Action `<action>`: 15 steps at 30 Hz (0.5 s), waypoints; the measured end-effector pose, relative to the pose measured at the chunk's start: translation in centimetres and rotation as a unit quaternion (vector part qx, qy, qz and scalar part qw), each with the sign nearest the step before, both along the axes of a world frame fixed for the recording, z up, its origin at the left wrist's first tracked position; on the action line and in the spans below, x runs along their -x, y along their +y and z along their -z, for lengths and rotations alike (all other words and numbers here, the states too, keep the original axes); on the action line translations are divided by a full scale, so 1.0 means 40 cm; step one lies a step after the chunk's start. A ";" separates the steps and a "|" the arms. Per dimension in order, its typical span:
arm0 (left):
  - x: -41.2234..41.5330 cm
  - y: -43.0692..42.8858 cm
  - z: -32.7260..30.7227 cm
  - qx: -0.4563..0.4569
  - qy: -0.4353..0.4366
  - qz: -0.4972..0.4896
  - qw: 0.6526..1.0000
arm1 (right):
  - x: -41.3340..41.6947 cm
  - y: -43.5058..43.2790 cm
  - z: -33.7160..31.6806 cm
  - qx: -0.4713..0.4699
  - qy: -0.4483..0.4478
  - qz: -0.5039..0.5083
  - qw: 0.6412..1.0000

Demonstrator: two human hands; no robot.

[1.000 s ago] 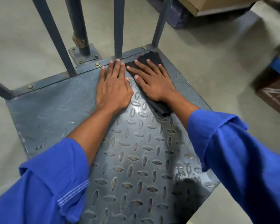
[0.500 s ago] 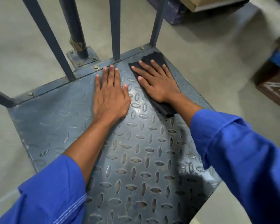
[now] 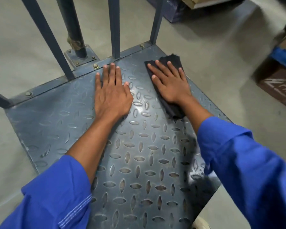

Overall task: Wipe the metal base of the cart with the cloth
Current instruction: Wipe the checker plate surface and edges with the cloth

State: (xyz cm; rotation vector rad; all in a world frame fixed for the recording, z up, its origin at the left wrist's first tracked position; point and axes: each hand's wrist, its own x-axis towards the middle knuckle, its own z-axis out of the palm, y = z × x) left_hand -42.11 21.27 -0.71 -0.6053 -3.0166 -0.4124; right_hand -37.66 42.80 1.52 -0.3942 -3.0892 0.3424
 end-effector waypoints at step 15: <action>0.015 0.025 -0.013 0.017 0.000 0.006 1.000 | 0.088 -0.091 0.006 0.016 -0.010 0.071 0.997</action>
